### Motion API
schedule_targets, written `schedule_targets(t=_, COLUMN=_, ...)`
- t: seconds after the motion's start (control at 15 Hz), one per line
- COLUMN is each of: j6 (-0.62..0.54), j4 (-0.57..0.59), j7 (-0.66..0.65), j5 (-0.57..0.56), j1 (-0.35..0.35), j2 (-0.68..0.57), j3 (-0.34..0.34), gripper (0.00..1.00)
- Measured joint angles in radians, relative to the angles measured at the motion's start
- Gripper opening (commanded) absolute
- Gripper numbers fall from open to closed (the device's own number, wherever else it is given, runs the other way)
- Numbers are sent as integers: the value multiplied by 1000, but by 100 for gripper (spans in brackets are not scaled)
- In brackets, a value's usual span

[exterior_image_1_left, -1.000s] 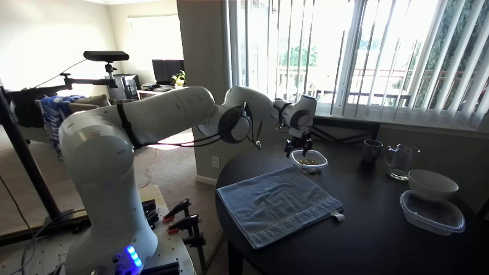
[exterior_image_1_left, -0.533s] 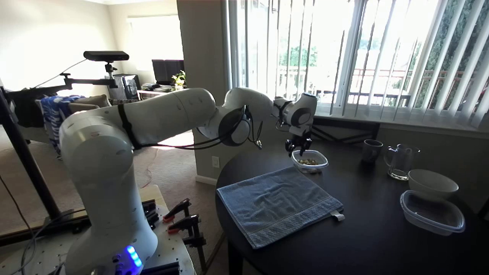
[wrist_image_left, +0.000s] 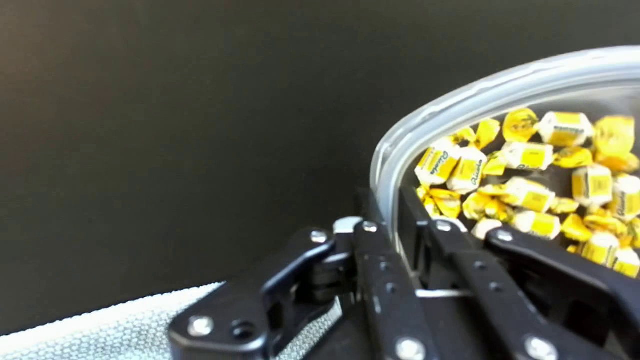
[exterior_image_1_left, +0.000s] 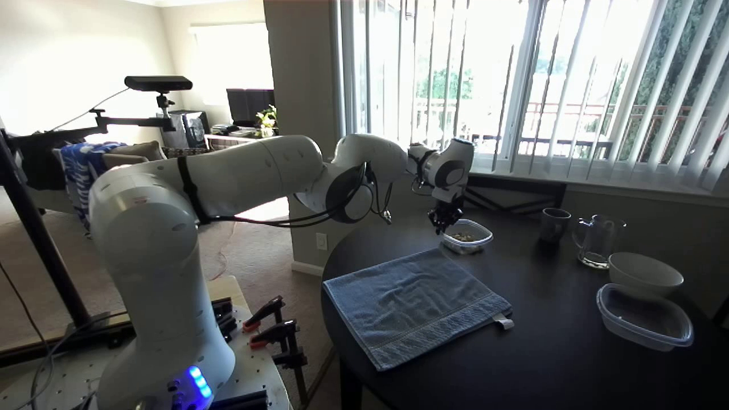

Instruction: Pour the candy out of the bowl and onto the blue towel.

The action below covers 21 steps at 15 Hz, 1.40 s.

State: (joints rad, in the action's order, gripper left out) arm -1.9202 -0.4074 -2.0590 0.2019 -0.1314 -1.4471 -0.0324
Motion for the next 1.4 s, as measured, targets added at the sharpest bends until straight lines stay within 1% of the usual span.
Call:
schedule_targets(t=0.07, j6=0, j4=0, j7=0, j5=0, j1=0, j2=0, j3=0, gripper=3)
schedule_targets(t=0.33, j6=-1, j4=6, j7=0, j5=0, j1=1, j2=0, j3=-1, gripper=3)
schedule_targets(t=0.53, j6=4, j4=31, j7=0, j5=0, j1=4, j2=2, j3=-1, gripper=3)
schedule_targets(t=0.8, j6=58, j4=53, j7=-5, j5=-18, j1=8, j2=37, j3=5, gripper=3)
schedule_targets(t=0.93, j6=114, j4=54, j7=-20, j5=-40, j1=6, j2=70, j3=5, gripper=3)
schedule_targets(t=1.07, j6=204, j4=56, j7=-48, j5=-50, j1=0, j2=103, j3=-13, gripper=3)
schedule_targets(t=1.27, j6=375, j4=61, j7=-120, j5=-64, j1=-10, j2=147, j3=-55, gripper=3)
schedule_targets(t=1.4, j6=517, j4=61, j7=-162, j5=-67, j1=-15, j2=172, j3=-77, gripper=3)
